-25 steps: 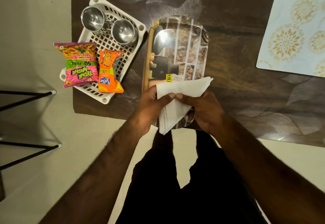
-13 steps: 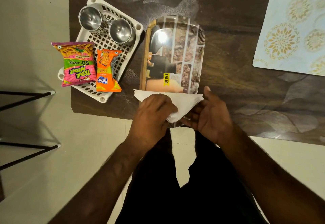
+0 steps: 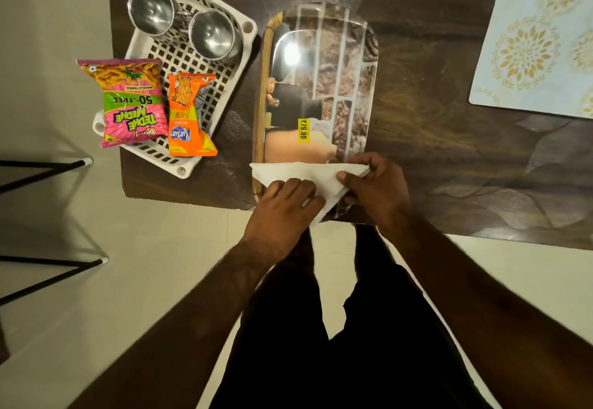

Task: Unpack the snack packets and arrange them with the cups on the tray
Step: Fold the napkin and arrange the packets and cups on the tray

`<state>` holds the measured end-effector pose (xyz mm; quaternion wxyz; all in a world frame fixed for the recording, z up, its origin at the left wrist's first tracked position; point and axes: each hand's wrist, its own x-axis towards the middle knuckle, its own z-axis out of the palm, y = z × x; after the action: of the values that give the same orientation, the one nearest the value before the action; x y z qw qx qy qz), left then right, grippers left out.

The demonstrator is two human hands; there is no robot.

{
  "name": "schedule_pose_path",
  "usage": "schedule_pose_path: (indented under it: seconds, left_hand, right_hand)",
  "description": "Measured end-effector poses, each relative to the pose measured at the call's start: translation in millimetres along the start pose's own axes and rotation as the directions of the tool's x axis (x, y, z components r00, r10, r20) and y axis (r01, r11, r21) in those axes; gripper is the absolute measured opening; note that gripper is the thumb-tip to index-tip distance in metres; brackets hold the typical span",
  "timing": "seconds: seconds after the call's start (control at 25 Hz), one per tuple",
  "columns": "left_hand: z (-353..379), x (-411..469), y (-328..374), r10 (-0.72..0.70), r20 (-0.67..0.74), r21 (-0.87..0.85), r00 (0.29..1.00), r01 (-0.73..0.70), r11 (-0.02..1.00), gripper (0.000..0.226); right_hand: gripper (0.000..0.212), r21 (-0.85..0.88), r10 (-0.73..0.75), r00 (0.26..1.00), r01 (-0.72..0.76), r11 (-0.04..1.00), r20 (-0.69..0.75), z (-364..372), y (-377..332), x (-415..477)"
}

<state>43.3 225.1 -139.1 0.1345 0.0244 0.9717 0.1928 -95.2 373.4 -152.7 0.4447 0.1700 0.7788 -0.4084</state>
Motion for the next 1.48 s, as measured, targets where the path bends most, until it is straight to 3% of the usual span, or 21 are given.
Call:
schedule_pose_path:
  seconds: [0.08, 0.2, 0.4, 0.72, 0.88, 1.04, 1.16, 1.32, 1.48]
  left_hand:
    - [5.2, -3.3, 0.7, -0.031, 0.024, 0.004, 0.999, 0.031, 1.0, 0.033]
    - [9.8, -6.4, -2.6, -0.099, 0.055, -0.025, 0.994, 0.101, 0.995, 0.04]
    - [7.4, -7.7, -5.0, -0.117, 0.091, -0.062, 0.989, 0.123, 0.991, 0.039]
    - [3.6, -12.7, -1.2, -0.119, 0.11, -0.083, 0.987, 0.128, 0.988, 0.033]
    - [-4.2, -9.3, -2.8, -0.132, 0.144, -0.178, 0.981, 0.157, 0.972, 0.035]
    - [-21.8, -4.8, -11.0, -0.243, 0.05, -0.237, 0.969, 0.247, 0.939, 0.036]
    - [-44.6, 4.4, -36.6, -0.401, -0.082, -0.278, 0.912, 0.366, 0.888, 0.034]
    - [-77.9, 10.1, -85.5, -0.508, -0.257, -0.307, 0.822, 0.429, 0.849, 0.024]
    - [-101.7, -8.4, -138.3, -0.687, -0.394, -0.356, 0.611, 0.588, 0.726, 0.023]
  right_hand:
    - [0.03, -0.236, -0.13, 0.991, 0.124, 0.964, -0.014, -0.3, -2.4, -1.9]
    - [0.03, -0.531, -0.275, 0.961, 0.231, 0.815, -0.005, -0.4, -6.0, -7.0]
    - [0.035, -0.737, -0.324, 0.946, 0.226, 0.637, 0.01, -3.2, -4.3, -9.4]
    - [0.036, -0.747, -0.322, 0.947, 0.23, 0.624, 0.022, -6.8, 1.8, -14.6]
    - [0.038, -0.763, -0.367, 0.93, 0.244, 0.599, 0.01, -3.9, -9.0, -14.7]
    - [0.034, -0.746, -0.405, 0.914, 0.272, 0.608, 0.004, 5.3, -35.0, -15.0]
    - [0.033, -0.705, -0.373, 0.925, 0.312, 0.636, 0.072, 19.1, -64.6, -9.6]
    - [0.021, -0.609, -0.401, 0.898, 0.423, 0.671, 0.183, 44.8, -104.3, -0.7]
    - [0.017, -0.418, -0.352, 0.889, 0.451, 0.789, 0.293, 91.2, -129.4, 0.3]
